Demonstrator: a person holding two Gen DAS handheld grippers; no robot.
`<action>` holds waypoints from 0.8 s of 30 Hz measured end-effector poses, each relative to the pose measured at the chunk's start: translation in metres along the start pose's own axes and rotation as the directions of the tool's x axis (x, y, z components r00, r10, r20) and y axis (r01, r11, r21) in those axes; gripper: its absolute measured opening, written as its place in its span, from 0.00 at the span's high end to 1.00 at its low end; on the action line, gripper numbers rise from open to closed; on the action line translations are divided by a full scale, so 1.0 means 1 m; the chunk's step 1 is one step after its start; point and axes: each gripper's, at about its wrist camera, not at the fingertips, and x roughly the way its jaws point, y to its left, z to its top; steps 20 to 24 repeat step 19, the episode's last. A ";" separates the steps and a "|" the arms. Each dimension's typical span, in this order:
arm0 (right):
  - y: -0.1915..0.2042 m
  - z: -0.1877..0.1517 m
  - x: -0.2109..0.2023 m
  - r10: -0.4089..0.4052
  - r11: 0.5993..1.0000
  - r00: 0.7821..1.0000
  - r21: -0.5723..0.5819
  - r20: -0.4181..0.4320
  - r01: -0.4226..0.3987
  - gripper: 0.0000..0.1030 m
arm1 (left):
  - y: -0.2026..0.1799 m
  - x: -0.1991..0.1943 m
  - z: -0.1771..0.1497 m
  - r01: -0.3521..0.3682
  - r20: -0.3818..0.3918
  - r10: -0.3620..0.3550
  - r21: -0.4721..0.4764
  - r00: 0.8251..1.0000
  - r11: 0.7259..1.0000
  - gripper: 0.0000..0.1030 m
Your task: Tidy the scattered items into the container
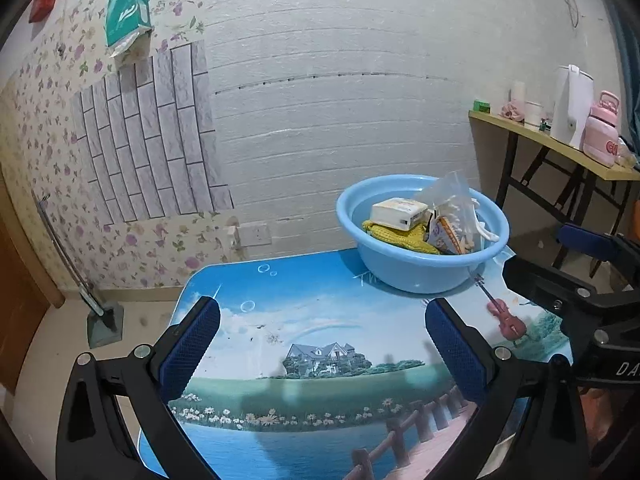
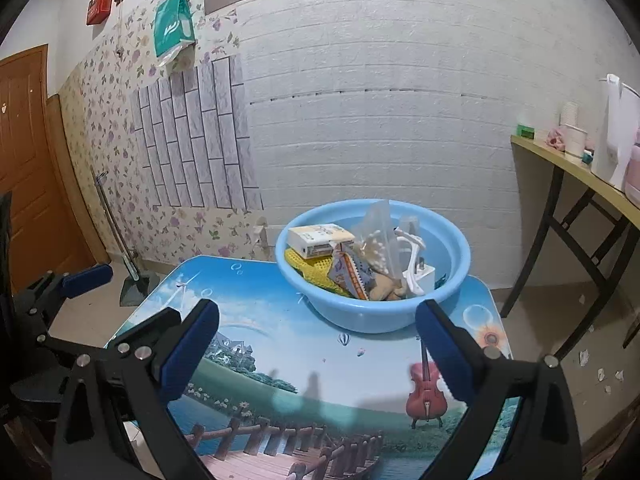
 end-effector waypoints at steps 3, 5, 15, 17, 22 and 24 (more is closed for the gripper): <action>-0.003 -0.002 0.001 0.008 1.000 1.000 0.019 -0.019 -0.008 0.02 | 0.001 0.000 0.000 0.015 -0.021 -0.015 -0.014 1.000 1.000 0.00; -0.006 -0.003 0.001 0.014 0.999 1.000 0.038 -0.028 -0.013 0.02 | 0.001 -0.002 0.000 0.015 -0.026 -0.015 -0.016 1.000 1.000 0.00; -0.005 -0.007 -0.002 0.038 0.998 0.999 0.057 -0.035 -0.036 0.02 | 0.002 -0.008 -0.005 0.016 -0.042 -0.017 -0.027 0.999 1.000 0.00; -0.005 -0.008 -0.003 0.039 0.998 0.999 0.059 -0.033 -0.037 0.02 | 0.002 -0.009 -0.005 0.018 -0.039 -0.019 -0.027 0.999 0.999 0.00; -0.004 -0.009 -0.005 0.037 0.998 0.999 0.058 -0.032 -0.035 0.02 | 0.002 -0.011 -0.007 0.019 -0.033 -0.020 -0.025 0.999 1.000 0.00; -0.004 -0.009 -0.005 0.037 0.998 0.999 0.058 -0.032 -0.035 0.02 | 0.002 -0.011 -0.007 0.019 -0.033 -0.020 -0.025 0.999 1.000 0.00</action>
